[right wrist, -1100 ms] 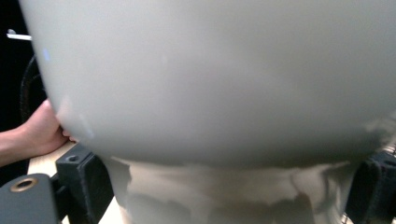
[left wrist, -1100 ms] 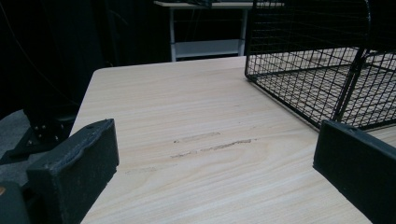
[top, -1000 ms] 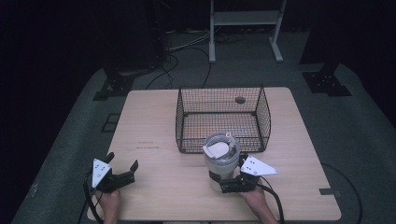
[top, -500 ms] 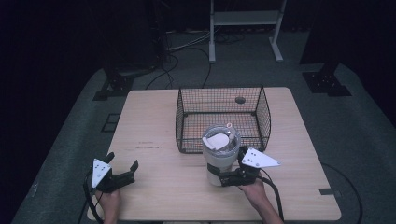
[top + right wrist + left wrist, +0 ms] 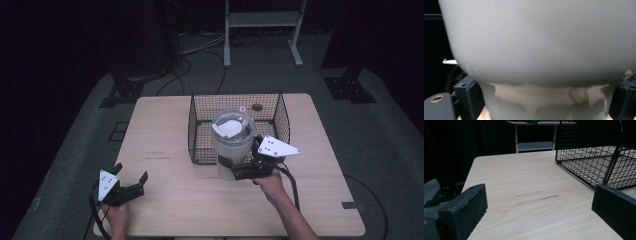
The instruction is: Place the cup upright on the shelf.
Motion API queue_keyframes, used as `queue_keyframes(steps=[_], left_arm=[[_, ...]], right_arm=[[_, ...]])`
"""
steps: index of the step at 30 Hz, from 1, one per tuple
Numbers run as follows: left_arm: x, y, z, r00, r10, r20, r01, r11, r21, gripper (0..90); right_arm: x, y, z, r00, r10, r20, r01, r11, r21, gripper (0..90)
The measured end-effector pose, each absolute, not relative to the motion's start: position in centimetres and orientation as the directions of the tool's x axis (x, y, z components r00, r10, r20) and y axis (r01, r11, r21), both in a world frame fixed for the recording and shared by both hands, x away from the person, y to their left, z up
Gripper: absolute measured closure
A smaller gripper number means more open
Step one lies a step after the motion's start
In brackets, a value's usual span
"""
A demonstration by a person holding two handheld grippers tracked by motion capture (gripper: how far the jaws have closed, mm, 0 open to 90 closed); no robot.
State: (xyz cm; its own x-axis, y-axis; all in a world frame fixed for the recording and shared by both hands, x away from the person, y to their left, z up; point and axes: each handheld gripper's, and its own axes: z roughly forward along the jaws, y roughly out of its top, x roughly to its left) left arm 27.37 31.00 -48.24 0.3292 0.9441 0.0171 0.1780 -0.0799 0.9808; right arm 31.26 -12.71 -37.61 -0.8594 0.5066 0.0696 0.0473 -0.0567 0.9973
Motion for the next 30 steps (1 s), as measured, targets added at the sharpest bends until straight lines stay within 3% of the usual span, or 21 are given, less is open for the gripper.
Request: queue_keyframes(steps=[12,30], left_arm=[[27.4,31.1,-48.3,0.327,0.945,0.015,0.176,-0.077,0.981,0.0],[27.4,31.2,-48.2,0.329,0.944,0.016,0.178,-0.078,0.981,0.0]], right_arm=[[35.1,-12.1,-34.5,-0.861,0.503,0.071,0.044,-0.066,0.997,7.9],[41.0,-11.0,-33.3,-0.853,0.514,0.091,0.07,-0.06,0.996,8.0]])
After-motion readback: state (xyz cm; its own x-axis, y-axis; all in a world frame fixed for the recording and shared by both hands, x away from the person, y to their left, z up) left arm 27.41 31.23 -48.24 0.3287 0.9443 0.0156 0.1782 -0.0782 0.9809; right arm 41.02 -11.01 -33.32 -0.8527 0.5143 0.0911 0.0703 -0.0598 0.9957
